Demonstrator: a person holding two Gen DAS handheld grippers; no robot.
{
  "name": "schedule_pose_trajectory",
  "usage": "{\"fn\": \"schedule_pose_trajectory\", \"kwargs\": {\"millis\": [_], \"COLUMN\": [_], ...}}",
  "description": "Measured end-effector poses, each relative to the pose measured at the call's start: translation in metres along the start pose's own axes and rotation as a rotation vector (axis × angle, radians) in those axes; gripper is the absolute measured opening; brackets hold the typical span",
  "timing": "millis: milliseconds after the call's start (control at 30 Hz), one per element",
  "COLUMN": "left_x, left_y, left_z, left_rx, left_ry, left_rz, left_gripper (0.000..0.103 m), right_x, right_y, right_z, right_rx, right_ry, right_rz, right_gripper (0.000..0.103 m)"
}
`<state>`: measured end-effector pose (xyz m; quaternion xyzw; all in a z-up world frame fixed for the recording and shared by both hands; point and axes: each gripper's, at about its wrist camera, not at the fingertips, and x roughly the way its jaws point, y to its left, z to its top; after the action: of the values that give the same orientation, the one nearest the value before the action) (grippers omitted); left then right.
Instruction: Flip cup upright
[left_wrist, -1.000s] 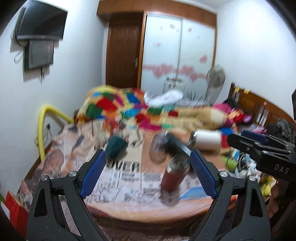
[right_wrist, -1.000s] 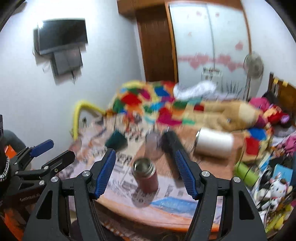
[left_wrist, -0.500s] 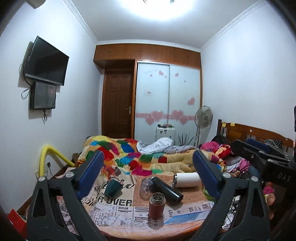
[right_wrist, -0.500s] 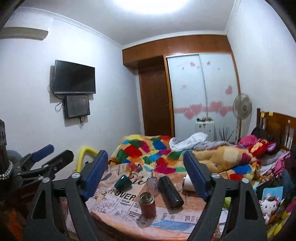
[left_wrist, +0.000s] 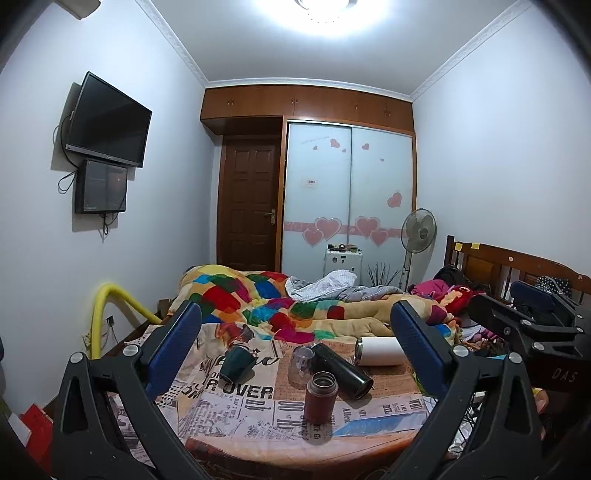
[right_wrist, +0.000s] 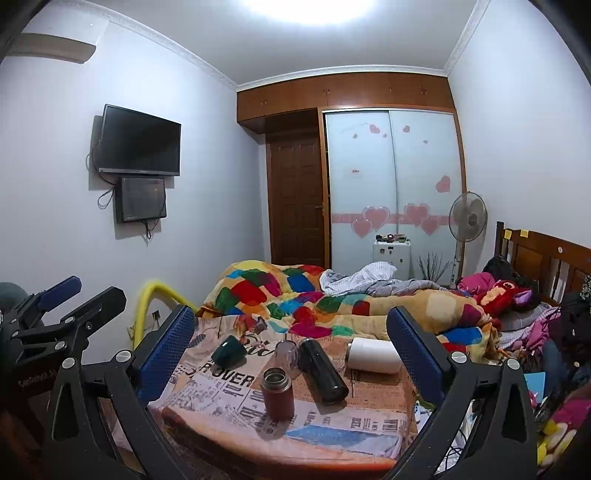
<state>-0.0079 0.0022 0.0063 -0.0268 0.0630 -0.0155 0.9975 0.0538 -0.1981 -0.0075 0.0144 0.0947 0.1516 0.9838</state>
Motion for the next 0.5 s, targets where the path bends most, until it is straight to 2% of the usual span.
{"fn": "schedule_pose_trajectory", "kwargs": {"millis": [500], "left_x": [0.0012], "left_y": [-0.0007], "left_z": [-0.0029], "left_rx": [-0.006], "left_ry": [0.008], "left_rz": [-0.003], "left_gripper": [0.103], "right_x": [-0.0063], "right_y": [0.0002], "right_z": [-0.0074], "right_rx": [-0.003], "right_ry": [0.006], "right_rz": [-0.001], "right_gripper": [0.103]}}
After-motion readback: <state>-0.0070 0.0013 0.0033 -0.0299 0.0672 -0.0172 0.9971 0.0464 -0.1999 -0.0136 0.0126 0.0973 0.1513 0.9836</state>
